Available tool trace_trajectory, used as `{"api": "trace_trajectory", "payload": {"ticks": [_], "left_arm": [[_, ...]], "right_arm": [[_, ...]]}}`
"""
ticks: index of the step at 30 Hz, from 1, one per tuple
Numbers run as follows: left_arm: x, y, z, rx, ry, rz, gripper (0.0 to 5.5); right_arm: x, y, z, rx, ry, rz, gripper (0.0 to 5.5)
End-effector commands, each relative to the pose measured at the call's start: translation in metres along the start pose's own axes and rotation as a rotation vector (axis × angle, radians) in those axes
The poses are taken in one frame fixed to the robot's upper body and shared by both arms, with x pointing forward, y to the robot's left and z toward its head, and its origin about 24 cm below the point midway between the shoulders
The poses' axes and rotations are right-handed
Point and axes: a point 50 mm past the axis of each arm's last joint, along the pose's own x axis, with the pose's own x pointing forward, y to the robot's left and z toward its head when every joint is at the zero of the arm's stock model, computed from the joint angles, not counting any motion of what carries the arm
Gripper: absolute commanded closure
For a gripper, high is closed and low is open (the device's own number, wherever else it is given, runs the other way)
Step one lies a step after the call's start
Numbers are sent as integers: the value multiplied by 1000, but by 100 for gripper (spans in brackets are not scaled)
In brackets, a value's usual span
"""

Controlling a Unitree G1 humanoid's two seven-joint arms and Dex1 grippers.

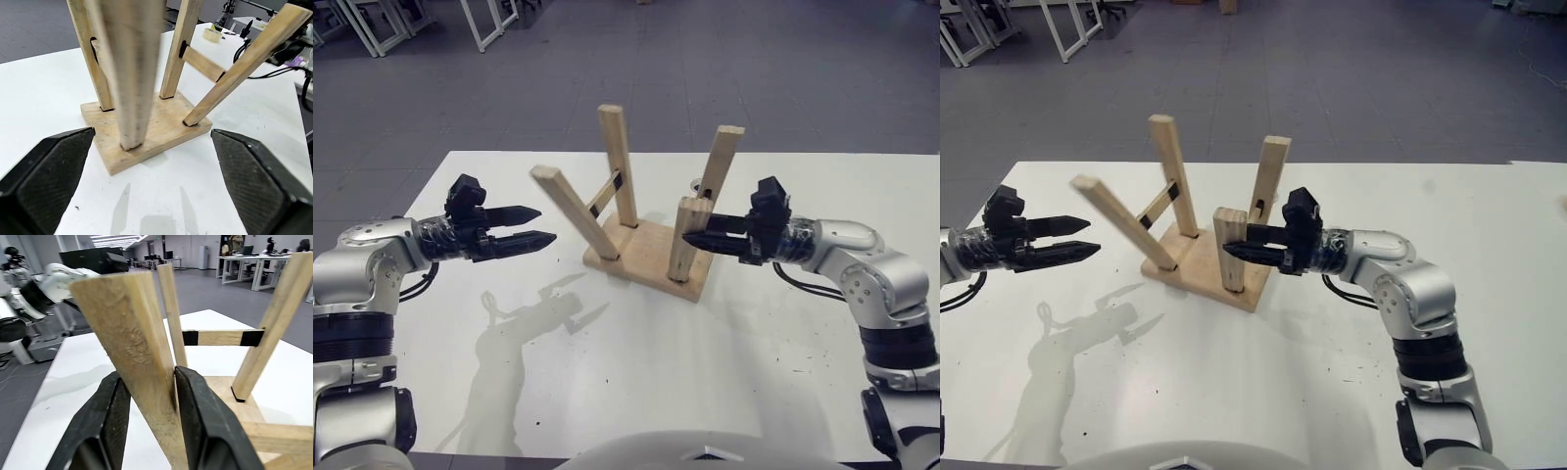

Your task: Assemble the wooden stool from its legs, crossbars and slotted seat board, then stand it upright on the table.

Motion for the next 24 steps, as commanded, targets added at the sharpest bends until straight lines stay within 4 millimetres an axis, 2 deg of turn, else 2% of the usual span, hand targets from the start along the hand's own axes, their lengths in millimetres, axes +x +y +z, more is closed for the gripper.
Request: {"api": "trace_trajectory", "payload": {"ticks": [1, 3, 8, 11, 15, 18, 24], "left_arm": [[-14, 0, -2, 15, 78, -13, 109], [-17, -6, 0, 14, 79, -74, 109], [-19, -31, 17, 14, 50, -290, 109], [-13, -31, 21, 33, 40, -279, 109], [7, -29, 13, 64, 69, -232, 109], [12, -26, 7, 82, 96, -212, 109], [32, -27, 33, 117, -27, -274, 109]], "right_arm": [[-20, 2, -6, 1, 39, 75, 438], [-27, -1, -10, -17, 63, 62, 439], [-27, -6, -17, -85, 83, -3, 439], [-29, -8, -18, -87, 87, -12, 439], [-24, -2, -17, -80, 84, 34, 439], [-21, 0, -17, -77, 89, 61, 439], [-20, 2, -19, -74, 107, 88, 439]]}}
